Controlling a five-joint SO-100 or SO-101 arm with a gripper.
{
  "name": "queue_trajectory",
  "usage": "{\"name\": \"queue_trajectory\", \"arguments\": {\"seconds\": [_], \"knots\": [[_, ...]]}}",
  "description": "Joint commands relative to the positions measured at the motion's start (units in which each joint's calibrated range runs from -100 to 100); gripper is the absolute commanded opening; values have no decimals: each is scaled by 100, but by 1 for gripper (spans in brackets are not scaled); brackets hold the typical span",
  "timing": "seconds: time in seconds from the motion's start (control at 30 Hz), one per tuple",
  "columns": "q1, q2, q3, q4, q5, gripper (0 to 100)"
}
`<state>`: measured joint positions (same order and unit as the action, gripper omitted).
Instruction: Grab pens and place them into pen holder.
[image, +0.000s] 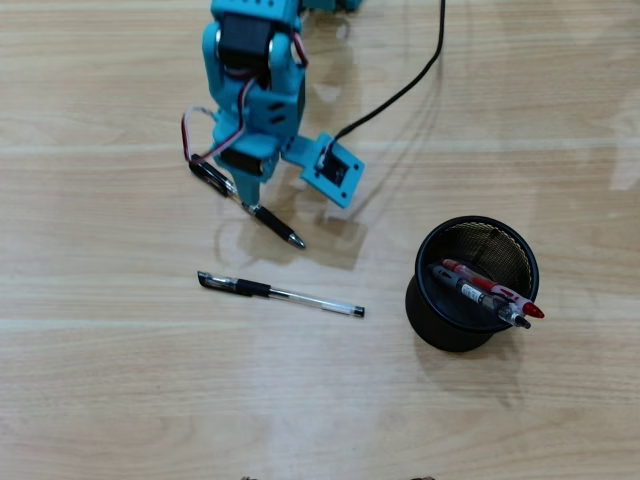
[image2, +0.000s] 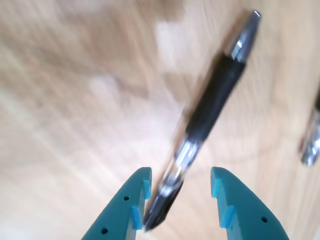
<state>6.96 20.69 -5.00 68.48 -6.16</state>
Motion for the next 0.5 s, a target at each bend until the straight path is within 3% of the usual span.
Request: {"name": "queue_trajectory", "arguments": {"seconds": [0.0,0.33,0.47], "knots": [[21,661,-1089,265,77,14],[142,1963,-1976,497,41,14],[271,2064,-1985,505,-278,0]]}}
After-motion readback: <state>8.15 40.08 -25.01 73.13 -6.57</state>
